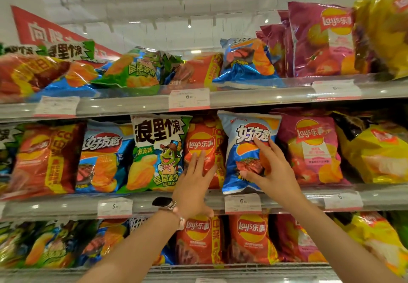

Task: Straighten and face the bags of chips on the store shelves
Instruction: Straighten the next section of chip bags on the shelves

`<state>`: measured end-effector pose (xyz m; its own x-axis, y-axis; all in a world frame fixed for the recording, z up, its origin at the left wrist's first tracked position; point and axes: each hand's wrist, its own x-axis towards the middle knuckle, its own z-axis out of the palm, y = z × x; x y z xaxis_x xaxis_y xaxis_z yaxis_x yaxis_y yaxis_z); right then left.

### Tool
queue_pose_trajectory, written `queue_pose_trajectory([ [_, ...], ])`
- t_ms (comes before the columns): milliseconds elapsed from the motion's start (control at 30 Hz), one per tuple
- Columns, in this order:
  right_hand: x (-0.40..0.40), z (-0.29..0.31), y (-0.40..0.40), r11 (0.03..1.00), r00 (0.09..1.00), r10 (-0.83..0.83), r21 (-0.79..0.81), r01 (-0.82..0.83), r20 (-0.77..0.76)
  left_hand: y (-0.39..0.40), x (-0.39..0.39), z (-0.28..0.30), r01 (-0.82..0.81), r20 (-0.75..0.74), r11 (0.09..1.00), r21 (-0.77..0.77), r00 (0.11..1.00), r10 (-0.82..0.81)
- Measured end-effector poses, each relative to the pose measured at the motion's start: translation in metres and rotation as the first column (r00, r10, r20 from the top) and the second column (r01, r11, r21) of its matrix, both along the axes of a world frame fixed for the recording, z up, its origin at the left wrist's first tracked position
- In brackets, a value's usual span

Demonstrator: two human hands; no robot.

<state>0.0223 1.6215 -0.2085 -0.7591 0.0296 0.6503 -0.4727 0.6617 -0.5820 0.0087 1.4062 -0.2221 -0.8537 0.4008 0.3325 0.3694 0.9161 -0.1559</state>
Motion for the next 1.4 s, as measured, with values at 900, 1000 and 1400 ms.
queue_pose_trajectory([
  [900,0.038,0.0,-0.086,0.991,0.985,-0.055,-0.132,0.034,-0.161,-0.127,-0.018,0.02,-0.063,0.049,0.424,0.903,0.998,0.042],
  [1000,0.036,-0.003,-0.089,0.993,0.988,-0.081,-0.097,0.068,-0.135,-0.127,-0.016,0.023,-0.007,-0.005,0.362,0.932,0.999,0.032],
  [1400,0.032,-0.011,-0.095,0.988,0.981,-0.152,-0.037,0.148,-0.119,-0.157,0.014,0.046,-0.098,0.126,0.19,0.977,0.981,-0.145],
])
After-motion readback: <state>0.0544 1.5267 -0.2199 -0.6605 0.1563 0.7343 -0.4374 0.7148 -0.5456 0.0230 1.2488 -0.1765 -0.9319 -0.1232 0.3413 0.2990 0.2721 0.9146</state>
